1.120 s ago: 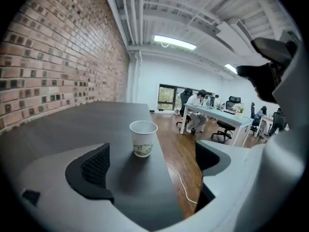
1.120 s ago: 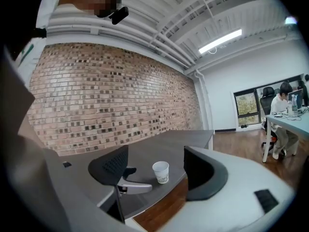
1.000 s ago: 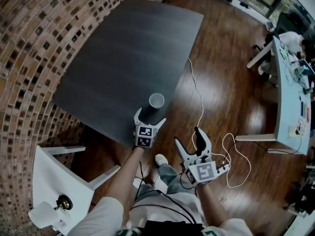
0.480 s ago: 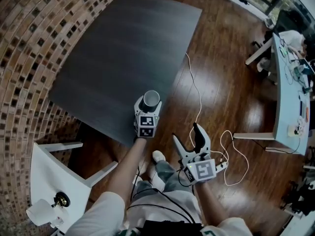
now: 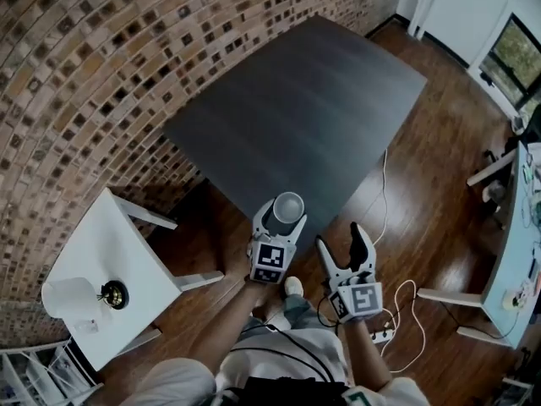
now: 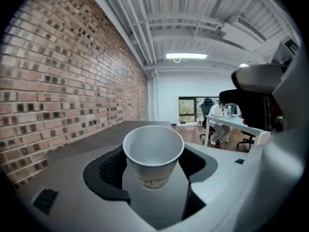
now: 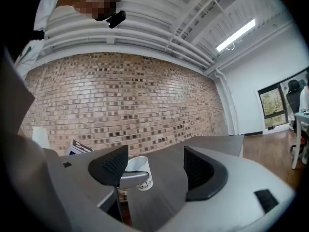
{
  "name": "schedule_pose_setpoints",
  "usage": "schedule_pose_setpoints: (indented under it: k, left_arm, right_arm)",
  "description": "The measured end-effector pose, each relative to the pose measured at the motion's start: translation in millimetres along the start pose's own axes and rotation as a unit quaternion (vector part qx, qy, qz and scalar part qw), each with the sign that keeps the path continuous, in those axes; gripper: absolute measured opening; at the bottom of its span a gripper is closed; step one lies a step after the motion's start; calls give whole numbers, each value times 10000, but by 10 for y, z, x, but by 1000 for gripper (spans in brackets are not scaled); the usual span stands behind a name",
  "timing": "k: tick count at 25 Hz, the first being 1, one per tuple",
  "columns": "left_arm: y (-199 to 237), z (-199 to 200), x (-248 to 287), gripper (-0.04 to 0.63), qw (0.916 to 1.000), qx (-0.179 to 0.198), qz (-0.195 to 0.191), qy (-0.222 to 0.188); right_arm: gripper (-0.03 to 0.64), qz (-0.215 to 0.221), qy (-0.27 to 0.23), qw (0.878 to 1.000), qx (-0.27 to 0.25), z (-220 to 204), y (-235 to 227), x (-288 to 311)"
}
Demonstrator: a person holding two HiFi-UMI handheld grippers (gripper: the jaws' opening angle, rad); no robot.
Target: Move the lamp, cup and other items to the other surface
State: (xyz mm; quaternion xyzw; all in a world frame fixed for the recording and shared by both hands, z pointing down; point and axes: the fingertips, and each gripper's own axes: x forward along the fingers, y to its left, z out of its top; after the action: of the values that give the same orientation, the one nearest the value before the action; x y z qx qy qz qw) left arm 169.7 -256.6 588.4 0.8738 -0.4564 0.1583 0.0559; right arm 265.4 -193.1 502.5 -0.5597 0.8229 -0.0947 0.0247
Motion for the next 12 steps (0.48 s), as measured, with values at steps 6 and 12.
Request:
schedule_pose_setpoints:
  k: [6, 12]
  left_arm:
    - [589, -168, -1166, 322, 9965, -90, 835, -42]
    - [1148, -523, -2330, 322, 9799, -574, 1908, 32]
  right_arm:
    - [371, 1175, 113, 9930, -57, -103, 1141, 308]
    - [371, 2455, 320, 9686, -212, -257, 2403, 542]
